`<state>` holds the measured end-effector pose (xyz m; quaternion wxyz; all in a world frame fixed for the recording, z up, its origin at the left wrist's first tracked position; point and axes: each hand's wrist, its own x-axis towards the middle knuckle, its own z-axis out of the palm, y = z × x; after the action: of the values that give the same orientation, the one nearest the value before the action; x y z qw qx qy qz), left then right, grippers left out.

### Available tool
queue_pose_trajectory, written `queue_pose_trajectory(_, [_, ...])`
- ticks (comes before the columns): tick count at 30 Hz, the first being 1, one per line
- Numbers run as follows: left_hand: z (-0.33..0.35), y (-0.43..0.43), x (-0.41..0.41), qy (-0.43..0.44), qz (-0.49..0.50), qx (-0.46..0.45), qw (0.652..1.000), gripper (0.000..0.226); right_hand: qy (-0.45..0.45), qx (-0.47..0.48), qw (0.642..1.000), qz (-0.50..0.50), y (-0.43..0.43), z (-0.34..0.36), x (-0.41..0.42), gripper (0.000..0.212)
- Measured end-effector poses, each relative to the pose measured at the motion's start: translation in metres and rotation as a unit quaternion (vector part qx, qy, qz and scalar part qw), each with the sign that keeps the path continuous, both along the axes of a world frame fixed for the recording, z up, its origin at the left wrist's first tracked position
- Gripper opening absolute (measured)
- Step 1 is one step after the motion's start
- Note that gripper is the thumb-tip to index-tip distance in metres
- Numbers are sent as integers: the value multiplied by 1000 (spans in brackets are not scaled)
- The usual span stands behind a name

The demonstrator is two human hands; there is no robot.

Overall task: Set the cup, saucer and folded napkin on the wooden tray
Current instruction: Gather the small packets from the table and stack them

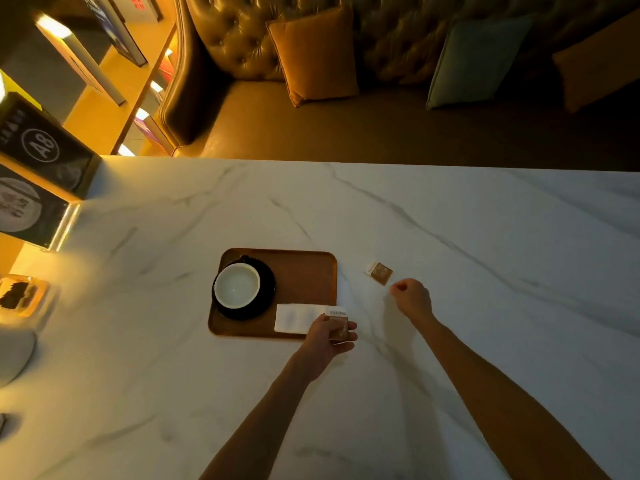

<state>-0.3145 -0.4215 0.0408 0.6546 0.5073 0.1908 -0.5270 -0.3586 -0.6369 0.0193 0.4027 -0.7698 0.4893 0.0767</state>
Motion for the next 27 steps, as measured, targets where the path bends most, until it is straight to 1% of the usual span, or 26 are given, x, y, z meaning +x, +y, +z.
queue_pose_trajectory(3, [-15, -9, 17, 13, 18, 3, 1000, 25, -1, -44, 999, 12, -16, -11, 39, 20])
queue_pose_trajectory(6, [-26, -9, 28, 23, 42, 12, 999, 29, 12, -60, 998, 31, -23, -25, 61, 27])
queue_pose_trajectory(8, [-32, -7, 31, 28, 56, 16, 998, 30, 31, -68, 996, 56, -22, -36, 64, 26])
queue_pose_trajectory(11, [-38, -2, 33, 43, 75, 22, 996, 28, 46, -64, 996, 35, -18, -46, 63, 21])
queue_pose_trajectory(13, [-40, 2, 32, 44, 77, 27, 996, 29, 36, -51, 998, 11, -16, -49, 59, 18])
queue_pose_trajectory(15, [-37, 6, 29, 33, 73, 26, 996, 28, 22, -28, 999, -22, -12, -48, 48, 17])
queue_pose_trajectory(18, [-29, 12, 25, 20, 72, 17, 997, 28, 1, 42, 997, -63, -1, -37, 26, 27])
queue_pose_trajectory(20, [-20, 16, 20, 17, 77, 4, 997, 26, -36, 87, 993, -76, 13, -23, 14, 30])
queue_pose_trajectory(22, [-9, 21, 13, 17, 85, -6, 996, 23, -91, 122, 985, -81, 33, -4, 2, 30])
queue_pose_trajectory(24, [4, 27, 3, 8, 88, -13, 996, 24, -136, 152, 976, -76, 57, 18, -10, 27])
queue_pose_trajectory(27, [24, 37, -16, -24, 82, -29, 996, 28, -180, 193, 964, -32, 91, 52, -28, 22])
